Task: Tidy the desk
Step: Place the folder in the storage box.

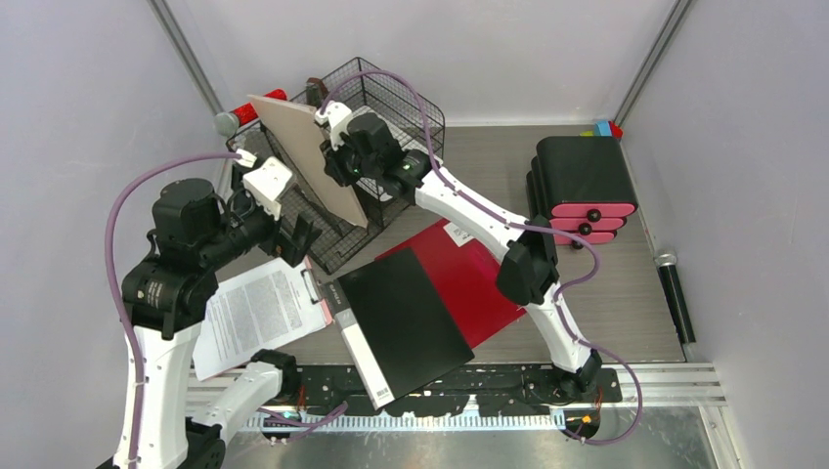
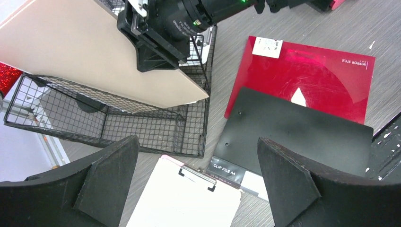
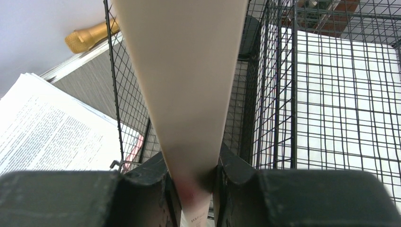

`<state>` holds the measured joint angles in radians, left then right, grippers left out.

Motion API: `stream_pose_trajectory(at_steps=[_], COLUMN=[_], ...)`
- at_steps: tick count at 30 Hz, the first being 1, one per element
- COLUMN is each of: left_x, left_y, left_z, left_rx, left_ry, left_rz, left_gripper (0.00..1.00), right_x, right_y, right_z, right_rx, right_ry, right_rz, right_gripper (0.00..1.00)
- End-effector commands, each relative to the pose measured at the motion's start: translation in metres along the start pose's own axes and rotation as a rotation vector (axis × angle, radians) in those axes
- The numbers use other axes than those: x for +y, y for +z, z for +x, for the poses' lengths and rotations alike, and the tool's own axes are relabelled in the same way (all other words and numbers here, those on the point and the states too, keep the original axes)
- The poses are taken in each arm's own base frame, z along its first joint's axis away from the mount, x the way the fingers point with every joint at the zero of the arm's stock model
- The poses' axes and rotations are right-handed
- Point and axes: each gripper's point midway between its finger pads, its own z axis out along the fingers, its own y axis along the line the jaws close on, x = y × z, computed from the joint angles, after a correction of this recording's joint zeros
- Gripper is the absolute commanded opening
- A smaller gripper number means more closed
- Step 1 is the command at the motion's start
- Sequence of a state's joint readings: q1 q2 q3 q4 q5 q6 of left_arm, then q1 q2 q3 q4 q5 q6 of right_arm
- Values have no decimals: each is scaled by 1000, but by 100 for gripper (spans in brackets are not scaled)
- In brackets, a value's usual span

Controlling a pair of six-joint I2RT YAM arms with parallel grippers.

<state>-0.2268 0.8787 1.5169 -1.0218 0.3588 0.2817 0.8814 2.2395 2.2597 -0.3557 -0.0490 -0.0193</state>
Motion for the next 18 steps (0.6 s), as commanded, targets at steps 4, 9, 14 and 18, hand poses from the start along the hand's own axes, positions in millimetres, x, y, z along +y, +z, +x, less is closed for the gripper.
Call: stream_pose_trajectory(at_steps=[4,9,14,18], left_x=[2,2,2,4], left_y=[-3,-5,-5,-1], left_z=[5,5,6,5], left_rx=[16,18,19,16], left_ry=[11,11,8,3], left_rz=[-16,-20,-22,-25], left_gripper=[100,100,100,100], right_x=[19,20,12,5], right_y=[-7,-7,-11,-15], right_z=[-26,-30,-61,-86], right_rx=[-21,-32,-159,-253], right_ry=[1,12,32,66], right_rz=[-90,-91,-47,-6], right_gripper=[21,0,0,0])
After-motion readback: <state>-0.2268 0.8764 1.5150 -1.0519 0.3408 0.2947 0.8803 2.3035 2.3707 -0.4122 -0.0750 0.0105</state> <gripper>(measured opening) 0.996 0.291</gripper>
